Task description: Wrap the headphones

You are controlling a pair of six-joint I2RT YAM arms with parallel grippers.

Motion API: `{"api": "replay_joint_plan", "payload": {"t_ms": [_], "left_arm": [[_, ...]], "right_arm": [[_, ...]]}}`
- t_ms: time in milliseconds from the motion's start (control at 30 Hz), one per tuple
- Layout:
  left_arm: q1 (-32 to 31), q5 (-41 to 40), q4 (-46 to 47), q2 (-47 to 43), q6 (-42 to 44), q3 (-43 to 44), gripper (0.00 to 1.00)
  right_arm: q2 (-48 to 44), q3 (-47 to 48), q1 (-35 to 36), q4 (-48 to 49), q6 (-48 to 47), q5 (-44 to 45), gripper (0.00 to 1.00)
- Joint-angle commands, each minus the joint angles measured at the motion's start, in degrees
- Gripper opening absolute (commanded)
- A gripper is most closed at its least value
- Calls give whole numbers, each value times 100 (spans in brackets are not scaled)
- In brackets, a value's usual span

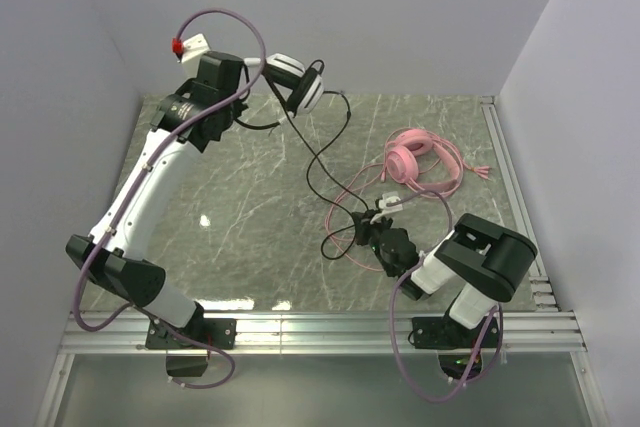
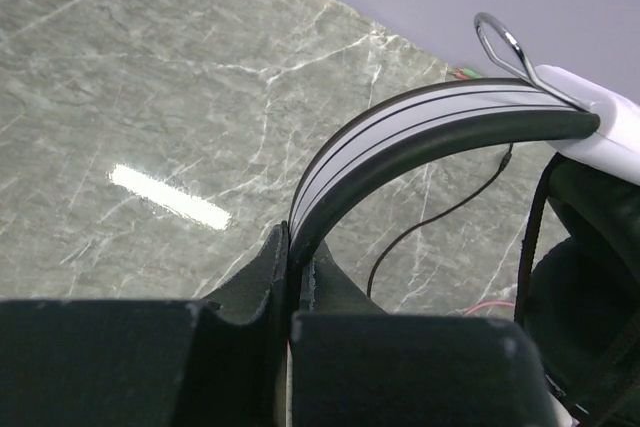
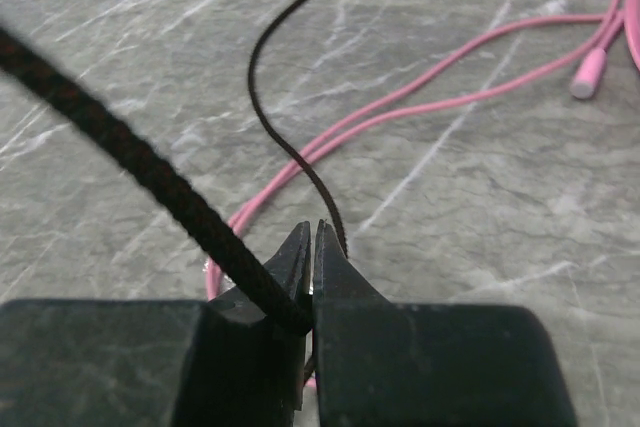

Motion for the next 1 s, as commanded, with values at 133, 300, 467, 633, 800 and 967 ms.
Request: {"api": "replay_joint_plan", "payload": {"t_ms": [133,300,467,633,800,967], "left_arm": [[688,1510,850,-572,-234,6,0],[768,2441,877,-634,-348,41,0],[776,3558,851,-704,-313,-11,0],[776,5078,710,-774,-208,-266,0],[759,6414,789,-1239,12,-995,0],[759,7653,999,-1704,504,-1547,0]], "right_arm": [[-103,-41,-214,2603,225,-137,0],[64,29,-232,2603,260,-137,0],[99,11,-346,2603,392,-313,0],[64,-32,-539,2594,559,-559,0],[-76,20,-750,2366,603,-1076,0],[-121,161,-961,2111,831,-1683,0]]}}
